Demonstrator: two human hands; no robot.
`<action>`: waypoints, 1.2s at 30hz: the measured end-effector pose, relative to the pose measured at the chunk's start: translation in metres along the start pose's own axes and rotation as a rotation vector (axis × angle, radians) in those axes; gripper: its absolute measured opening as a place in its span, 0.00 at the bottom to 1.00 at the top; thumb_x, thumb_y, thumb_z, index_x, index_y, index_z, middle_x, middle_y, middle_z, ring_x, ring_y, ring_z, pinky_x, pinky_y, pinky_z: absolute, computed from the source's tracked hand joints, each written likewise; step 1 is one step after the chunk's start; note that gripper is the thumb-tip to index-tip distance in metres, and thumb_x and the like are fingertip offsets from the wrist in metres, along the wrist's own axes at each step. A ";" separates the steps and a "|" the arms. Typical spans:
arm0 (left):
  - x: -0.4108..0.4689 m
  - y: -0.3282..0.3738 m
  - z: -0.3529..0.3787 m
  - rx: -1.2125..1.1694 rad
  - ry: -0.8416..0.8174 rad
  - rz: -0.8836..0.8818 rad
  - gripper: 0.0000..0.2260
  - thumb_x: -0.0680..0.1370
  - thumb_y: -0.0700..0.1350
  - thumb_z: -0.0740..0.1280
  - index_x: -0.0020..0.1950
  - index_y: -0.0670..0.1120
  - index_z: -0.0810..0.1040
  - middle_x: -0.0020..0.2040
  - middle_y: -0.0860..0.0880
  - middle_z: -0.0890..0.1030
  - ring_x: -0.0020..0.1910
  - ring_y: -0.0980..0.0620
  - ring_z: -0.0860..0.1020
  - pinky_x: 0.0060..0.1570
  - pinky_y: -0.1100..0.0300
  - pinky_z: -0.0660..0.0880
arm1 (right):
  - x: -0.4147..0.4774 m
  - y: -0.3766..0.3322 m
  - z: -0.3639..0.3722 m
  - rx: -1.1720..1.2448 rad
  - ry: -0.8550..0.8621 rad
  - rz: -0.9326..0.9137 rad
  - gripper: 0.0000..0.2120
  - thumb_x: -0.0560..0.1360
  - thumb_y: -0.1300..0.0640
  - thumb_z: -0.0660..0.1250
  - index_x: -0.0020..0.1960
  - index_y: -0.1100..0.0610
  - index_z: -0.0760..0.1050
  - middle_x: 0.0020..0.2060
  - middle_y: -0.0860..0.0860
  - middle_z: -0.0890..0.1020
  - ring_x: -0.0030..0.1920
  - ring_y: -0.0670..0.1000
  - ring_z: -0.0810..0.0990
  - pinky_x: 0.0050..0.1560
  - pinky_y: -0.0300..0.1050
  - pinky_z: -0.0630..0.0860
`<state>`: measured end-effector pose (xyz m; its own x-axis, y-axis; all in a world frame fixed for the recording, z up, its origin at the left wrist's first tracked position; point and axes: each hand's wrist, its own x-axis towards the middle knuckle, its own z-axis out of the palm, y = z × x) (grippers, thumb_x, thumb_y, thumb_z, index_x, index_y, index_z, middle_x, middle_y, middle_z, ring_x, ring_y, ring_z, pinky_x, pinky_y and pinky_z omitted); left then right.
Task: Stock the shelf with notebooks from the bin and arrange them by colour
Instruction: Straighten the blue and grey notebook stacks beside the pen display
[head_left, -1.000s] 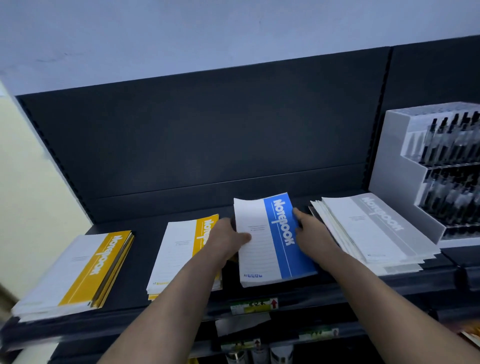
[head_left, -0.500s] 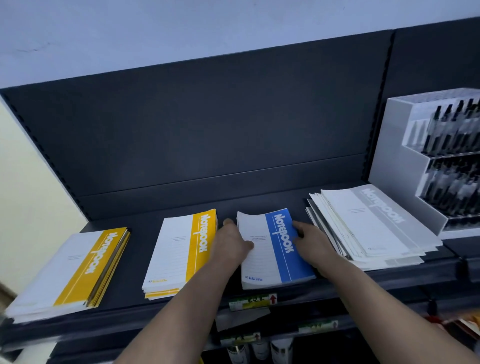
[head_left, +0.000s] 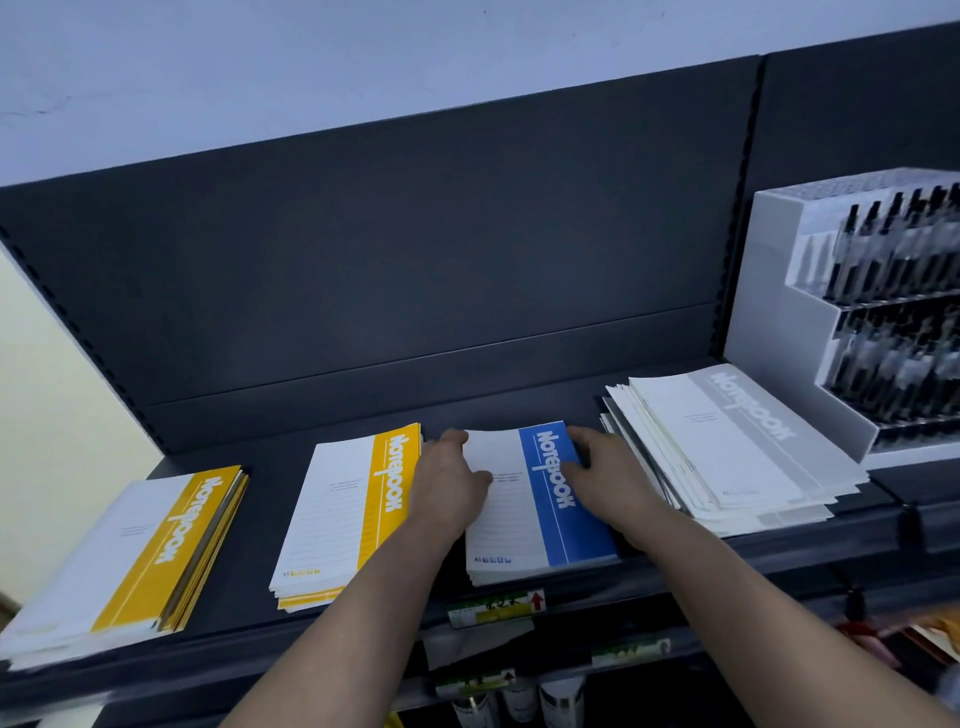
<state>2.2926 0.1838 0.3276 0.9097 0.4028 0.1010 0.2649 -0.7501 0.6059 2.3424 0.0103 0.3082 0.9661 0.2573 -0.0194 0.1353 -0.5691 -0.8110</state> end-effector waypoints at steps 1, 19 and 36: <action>0.001 0.004 -0.002 0.017 0.013 0.016 0.22 0.74 0.43 0.72 0.67 0.45 0.73 0.61 0.44 0.77 0.58 0.46 0.77 0.54 0.54 0.76 | -0.003 -0.006 -0.004 0.006 0.012 -0.013 0.22 0.76 0.55 0.62 0.70 0.51 0.68 0.65 0.52 0.73 0.52 0.50 0.81 0.54 0.49 0.79; -0.005 0.125 0.064 -0.234 -0.365 0.017 0.05 0.76 0.41 0.67 0.41 0.41 0.78 0.39 0.45 0.75 0.39 0.48 0.73 0.50 0.49 0.79 | -0.018 0.054 -0.153 -0.574 0.234 0.317 0.15 0.77 0.52 0.57 0.61 0.52 0.72 0.61 0.56 0.76 0.62 0.59 0.73 0.56 0.50 0.73; -0.001 0.138 0.088 -0.320 -0.422 -0.064 0.07 0.75 0.40 0.68 0.51 0.40 0.80 0.49 0.42 0.83 0.50 0.43 0.82 0.53 0.45 0.80 | -0.015 0.070 -0.153 -0.485 0.146 0.360 0.25 0.75 0.44 0.64 0.68 0.54 0.65 0.63 0.56 0.72 0.61 0.58 0.75 0.54 0.49 0.74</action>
<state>2.3563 0.0333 0.3415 0.9621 0.1464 -0.2302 0.2728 -0.5067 0.8178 2.3705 -0.1526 0.3415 0.9851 -0.1071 -0.1343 -0.1537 -0.8990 -0.4102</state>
